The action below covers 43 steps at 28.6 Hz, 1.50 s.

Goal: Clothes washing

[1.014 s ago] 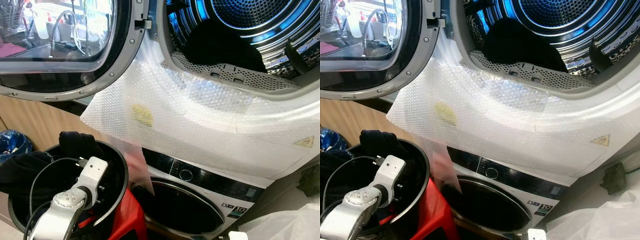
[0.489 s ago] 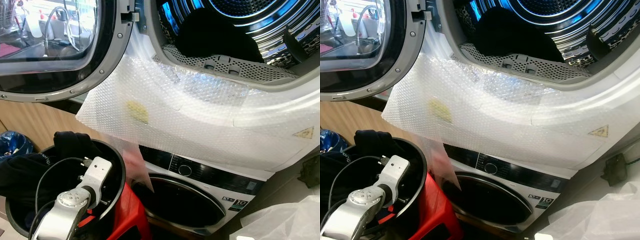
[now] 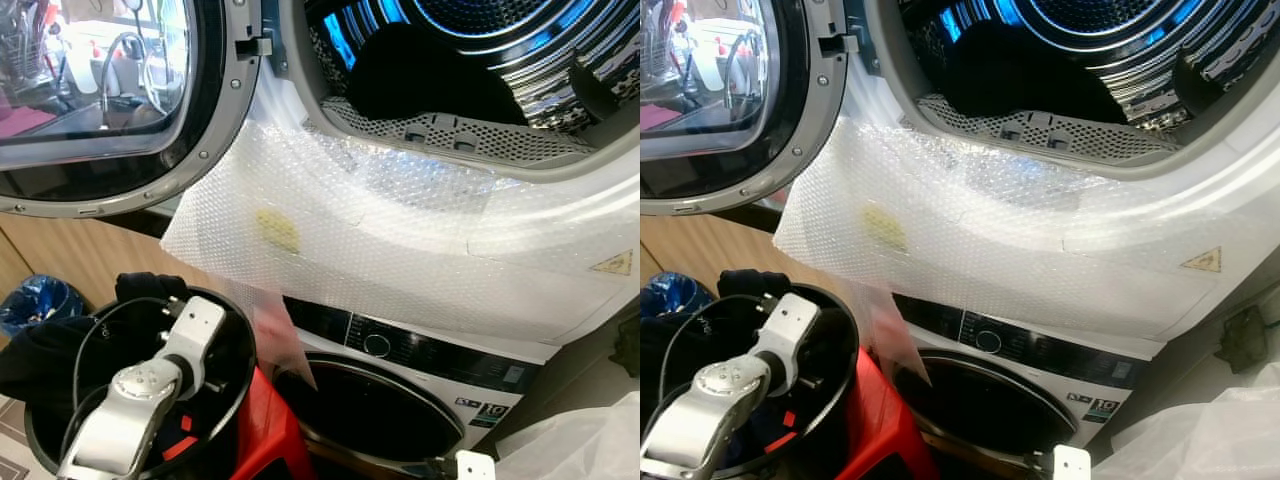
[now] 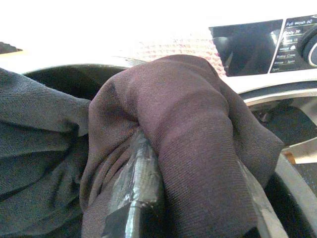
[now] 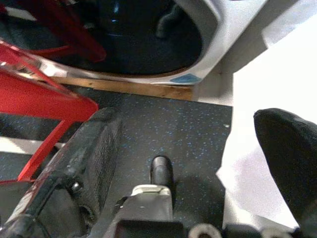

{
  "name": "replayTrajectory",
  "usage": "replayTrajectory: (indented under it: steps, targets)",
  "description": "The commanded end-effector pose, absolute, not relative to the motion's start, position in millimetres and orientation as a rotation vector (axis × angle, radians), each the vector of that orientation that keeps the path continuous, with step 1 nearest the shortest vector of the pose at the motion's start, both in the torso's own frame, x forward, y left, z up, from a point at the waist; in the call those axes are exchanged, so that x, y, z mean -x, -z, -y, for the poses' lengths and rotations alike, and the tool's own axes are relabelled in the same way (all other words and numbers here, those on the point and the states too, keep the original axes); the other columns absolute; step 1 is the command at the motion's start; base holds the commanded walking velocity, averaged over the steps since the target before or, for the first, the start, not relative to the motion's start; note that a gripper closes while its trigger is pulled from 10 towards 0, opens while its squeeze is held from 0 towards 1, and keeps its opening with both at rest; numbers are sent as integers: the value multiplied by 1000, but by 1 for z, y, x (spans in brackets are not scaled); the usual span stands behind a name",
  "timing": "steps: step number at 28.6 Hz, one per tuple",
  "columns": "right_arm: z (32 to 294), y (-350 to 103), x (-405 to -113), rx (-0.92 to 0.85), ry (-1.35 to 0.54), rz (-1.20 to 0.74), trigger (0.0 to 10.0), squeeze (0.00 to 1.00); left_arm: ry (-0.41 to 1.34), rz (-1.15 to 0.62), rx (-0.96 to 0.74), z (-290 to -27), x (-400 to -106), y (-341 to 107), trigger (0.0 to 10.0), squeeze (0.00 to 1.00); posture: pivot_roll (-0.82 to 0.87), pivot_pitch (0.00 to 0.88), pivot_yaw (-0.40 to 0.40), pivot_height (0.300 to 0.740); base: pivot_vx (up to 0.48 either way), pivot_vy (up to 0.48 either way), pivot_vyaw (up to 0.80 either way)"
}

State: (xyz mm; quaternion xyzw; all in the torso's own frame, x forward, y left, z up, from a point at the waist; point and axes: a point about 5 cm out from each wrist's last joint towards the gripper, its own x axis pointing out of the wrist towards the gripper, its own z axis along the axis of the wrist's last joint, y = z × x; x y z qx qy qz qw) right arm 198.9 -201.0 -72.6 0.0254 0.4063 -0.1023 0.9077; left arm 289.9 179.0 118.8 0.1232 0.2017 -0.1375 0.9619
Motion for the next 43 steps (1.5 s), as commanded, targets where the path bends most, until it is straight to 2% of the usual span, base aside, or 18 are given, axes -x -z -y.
replayTrajectory:
  steps: [1,4,9,18,25,29,32,38,39,40,43]
  targets:
    - [210,70,-200,-52,229,-816,10000,0,302,-359,-223,-170,-292,-127,0,0,-29,89,-28,740,0,0,0]
    - [214,67,-203,-63,236,-797,10000,0,307,-333,-214,-168,-292,-134,0,0,-30,87,-34,740,0,0,0]
    - [235,53,-216,-99,214,-714,10000,0,328,-220,-205,-170,-286,-173,0,0,-10,97,-53,740,0,0,0]
    - [244,47,-219,-150,136,-683,10000,0,379,-132,-147,-174,-265,-210,0,0,34,82,-43,740,0,0,0]
    - [262,34,-229,-187,175,-604,10000,0,570,-41,-148,-164,-257,-243,0,0,29,76,-33,740,0,0,0]
    - [265,27,-235,-211,170,-566,10000,0,600,-44,-155,-165,-256,-249,0,0,32,76,-28,740,0,0,0]
    - [266,14,-248,-284,95,-481,10000,0,725,-48,-166,-161,-248,-256,0,0,35,82,-19,740,0,0,0]
    - [268,-12,-267,-365,-97,-339,10000,0,856,-88,-240,-166,-239,-256,0,0,39,87,-16,740,0,0,0]
    - [268,-17,-270,-378,-141,-314,10000,0,903,-79,-250,-164,-236,-258,0,0,39,90,-15,740,0,0,0]
    - [268,-27,-274,-404,-227,-279,10000,0,1031,-33,-258,-158,-227,-261,0,0,45,92,-18,740,0,0,0]
    - [267,-33,-276,-401,-326,-260,10000,0,1122,-31,-258,-156,-220,-260,0,0,45,92,-18,740,0,0,0]
